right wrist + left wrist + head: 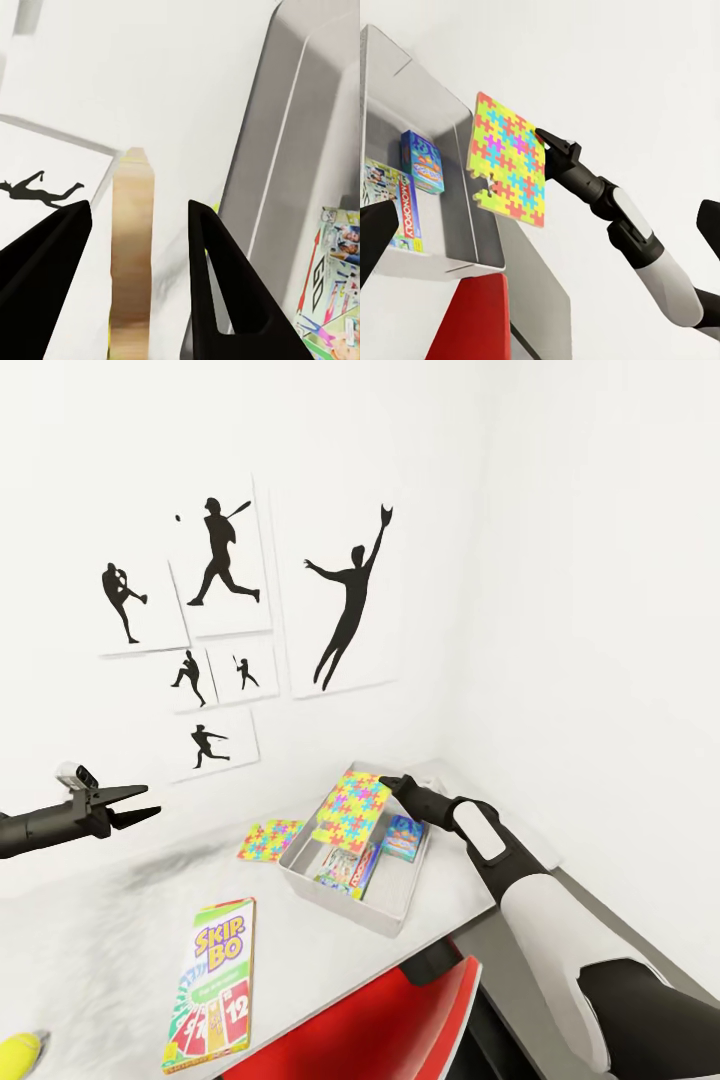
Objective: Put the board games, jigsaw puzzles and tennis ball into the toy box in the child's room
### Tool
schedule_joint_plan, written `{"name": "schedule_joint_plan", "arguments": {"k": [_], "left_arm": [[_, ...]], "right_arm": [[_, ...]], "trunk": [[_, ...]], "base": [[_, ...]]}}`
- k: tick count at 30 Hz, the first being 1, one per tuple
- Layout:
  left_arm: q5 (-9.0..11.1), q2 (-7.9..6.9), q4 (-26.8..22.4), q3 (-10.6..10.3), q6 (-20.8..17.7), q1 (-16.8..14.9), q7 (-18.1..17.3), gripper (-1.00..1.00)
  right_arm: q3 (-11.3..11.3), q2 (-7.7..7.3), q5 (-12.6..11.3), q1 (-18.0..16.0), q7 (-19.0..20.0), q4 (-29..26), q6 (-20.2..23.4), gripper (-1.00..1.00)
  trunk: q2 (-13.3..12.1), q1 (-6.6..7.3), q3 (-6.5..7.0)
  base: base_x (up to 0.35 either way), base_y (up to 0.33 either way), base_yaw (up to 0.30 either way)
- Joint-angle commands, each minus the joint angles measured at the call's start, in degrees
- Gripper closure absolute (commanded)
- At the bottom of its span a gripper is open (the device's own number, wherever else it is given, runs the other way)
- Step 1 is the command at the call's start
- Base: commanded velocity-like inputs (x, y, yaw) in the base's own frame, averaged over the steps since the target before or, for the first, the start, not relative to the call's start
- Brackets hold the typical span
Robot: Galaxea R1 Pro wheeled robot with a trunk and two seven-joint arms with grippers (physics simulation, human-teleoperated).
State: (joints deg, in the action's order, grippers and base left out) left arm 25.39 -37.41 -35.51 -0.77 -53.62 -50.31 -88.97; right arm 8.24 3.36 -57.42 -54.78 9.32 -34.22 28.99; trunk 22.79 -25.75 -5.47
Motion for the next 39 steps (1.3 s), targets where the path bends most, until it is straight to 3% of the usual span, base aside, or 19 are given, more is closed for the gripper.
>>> {"name": "schedule_joint_plan", "arguments": {"k": [1,12,19,24,39], "left_arm": [[0.01,-0.03,0.00,-0.09,-0.61,-0.05,-0.24,-1.00],[0.01,-0.03,0.00,-0.11,-0.61,-0.05,-0.24,-1.00],[0.01,-0.03,0.00,-0.09,-0.61,-0.05,-0.24,-1.00],[0.01,-0.03,0.00,-0.12,-0.61,-0.05,-0.24,-1.00],[0.01,-0.03,0.00,-0.17,-0.61,-0.05,-0.24,-1.00]], "right_arm": [[0.02,0.00,-0.03,-0.07,0.09,0.02,0.14,1.00],[-0.02,-0.15,0.02,-0.21,0.02,1.08,0.17,1.00],[0.06,-0.12,0.39,-0.89,0.07,8.94,-2.19,1.00],[0.11,-0.11,2.67,-1.15,0.15,12.05,-4.26,1.00],[0.23,0.06,3.95,-1.20,0.17,12.94,-5.76,1.00]], "trunk": [[0.13,-0.04,-0.13],[0.13,-0.04,-0.13],[0.13,-0.04,-0.13],[0.13,-0.04,-0.13],[0.13,-0.04,-0.13]], "base": [[0.004,0.002,0.000],[0.001,0.000,0.000],[0.000,0.000,0.000],[0.000,0.000,0.000],[0.000,0.000,0.000]]}}
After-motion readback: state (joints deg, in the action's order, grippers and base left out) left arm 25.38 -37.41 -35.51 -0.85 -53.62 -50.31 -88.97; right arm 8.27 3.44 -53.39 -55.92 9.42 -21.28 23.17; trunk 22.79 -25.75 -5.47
